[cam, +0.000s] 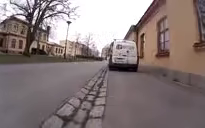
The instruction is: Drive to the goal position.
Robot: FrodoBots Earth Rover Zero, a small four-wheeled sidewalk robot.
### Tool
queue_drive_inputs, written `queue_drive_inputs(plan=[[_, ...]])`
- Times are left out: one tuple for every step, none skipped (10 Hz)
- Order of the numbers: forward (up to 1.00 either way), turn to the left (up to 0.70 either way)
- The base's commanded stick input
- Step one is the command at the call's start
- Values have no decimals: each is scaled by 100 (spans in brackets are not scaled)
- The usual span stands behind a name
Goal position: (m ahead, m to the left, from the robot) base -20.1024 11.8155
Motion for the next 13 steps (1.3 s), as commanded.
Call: queue_drive_inputs(plan=[[70, 0], [70, 0], [70, 0], [70, 0], [70, 0], [70, 0], [70, 0], [70, 0], [70, 0], [70, 0], [70, 7], [70, 29], [70, 34]])
